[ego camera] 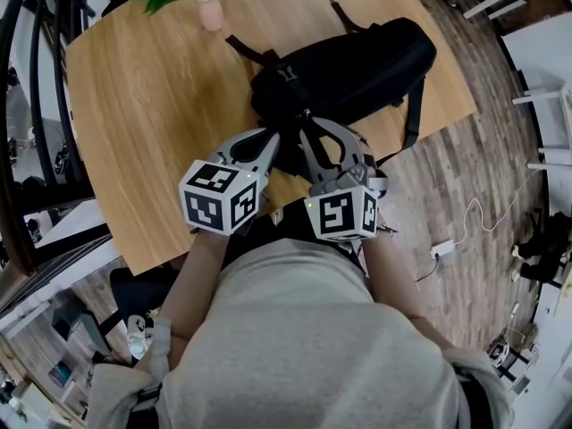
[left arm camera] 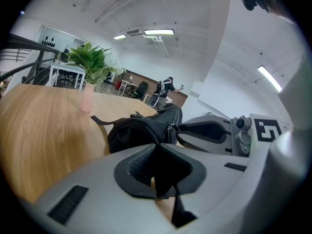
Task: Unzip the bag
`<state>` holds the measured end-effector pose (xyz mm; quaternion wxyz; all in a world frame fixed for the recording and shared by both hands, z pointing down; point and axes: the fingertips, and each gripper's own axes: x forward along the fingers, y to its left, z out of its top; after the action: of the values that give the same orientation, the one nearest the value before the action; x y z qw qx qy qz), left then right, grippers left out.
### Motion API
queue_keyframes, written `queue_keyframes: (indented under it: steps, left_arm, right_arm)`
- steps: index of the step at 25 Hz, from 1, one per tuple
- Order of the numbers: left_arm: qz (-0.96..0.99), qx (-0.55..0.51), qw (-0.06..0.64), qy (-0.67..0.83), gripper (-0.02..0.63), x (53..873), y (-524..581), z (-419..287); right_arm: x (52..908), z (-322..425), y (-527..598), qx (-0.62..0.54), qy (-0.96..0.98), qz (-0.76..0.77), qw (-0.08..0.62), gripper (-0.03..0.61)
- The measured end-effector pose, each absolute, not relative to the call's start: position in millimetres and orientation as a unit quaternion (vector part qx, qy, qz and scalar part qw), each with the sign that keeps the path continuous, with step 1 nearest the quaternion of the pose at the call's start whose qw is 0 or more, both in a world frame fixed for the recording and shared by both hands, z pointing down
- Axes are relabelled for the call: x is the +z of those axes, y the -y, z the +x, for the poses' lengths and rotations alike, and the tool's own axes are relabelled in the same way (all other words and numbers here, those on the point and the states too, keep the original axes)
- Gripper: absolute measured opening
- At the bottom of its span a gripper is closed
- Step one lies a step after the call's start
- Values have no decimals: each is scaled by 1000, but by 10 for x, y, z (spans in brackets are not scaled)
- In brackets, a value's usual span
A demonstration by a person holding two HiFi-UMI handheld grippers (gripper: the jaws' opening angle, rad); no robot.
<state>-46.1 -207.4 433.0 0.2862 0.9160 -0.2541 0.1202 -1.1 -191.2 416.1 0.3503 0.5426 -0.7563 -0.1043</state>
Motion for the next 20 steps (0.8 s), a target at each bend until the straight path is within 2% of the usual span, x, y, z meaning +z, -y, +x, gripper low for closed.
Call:
queue_keyframes:
  steps: [4, 11, 20]
  left_arm:
    - [916, 116, 289, 254, 43, 4316, 2081, -465]
    - [916, 114, 292, 249, 43, 4315, 2099, -469]
    - [919, 113, 290, 242, 43, 4318, 2118, -484]
  right_arm:
    - [4101, -14, 1958, -17, 777, 562, 284, 61]
    - [4135, 94, 2022, 91, 780, 584, 206, 14]
    - [4197, 147, 2036, 171, 785, 574, 160, 11]
